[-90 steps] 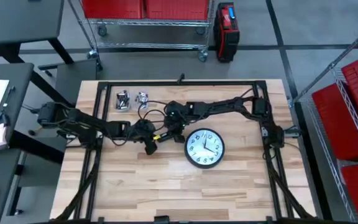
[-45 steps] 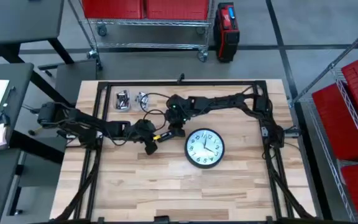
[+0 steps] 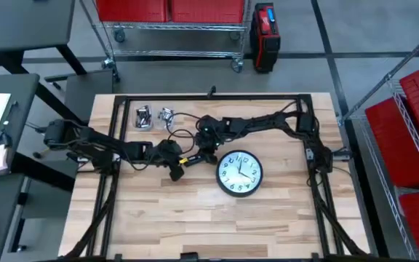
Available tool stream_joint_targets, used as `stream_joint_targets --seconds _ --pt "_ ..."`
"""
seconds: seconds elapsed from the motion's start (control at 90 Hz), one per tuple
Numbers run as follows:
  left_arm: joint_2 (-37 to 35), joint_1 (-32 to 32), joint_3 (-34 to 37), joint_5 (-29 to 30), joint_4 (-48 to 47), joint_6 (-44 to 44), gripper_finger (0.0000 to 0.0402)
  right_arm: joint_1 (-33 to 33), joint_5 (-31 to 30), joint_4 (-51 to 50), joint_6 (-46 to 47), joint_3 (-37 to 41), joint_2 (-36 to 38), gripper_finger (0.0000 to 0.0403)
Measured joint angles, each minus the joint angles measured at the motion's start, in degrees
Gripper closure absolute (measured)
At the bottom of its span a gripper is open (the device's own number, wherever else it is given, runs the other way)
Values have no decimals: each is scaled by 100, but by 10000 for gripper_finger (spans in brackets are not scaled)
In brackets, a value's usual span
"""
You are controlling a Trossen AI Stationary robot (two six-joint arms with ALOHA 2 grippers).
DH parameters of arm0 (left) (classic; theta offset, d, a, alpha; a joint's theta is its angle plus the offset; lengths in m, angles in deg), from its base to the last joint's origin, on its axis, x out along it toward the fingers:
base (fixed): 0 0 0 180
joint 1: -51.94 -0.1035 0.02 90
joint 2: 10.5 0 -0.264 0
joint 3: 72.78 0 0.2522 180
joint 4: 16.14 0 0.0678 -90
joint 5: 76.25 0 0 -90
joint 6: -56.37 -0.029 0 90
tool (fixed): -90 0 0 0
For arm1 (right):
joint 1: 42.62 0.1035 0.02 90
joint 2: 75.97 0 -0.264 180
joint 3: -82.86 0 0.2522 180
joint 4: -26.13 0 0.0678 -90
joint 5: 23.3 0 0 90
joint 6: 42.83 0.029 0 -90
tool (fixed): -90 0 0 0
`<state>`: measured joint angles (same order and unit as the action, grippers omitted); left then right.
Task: Insert battery
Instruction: Insert the silver battery into the remote
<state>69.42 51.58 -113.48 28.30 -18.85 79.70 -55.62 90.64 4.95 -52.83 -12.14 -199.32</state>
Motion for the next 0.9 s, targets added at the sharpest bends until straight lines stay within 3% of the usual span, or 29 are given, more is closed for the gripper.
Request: stream_joint_targets --seconds 0.233,0.9 --pt "0 0 0 0 2 0 398 42 -264 39 -4 0 0 403" --pt "0 -2 0 0 2 0 398 -17 -310 -15 12 2 16 403"
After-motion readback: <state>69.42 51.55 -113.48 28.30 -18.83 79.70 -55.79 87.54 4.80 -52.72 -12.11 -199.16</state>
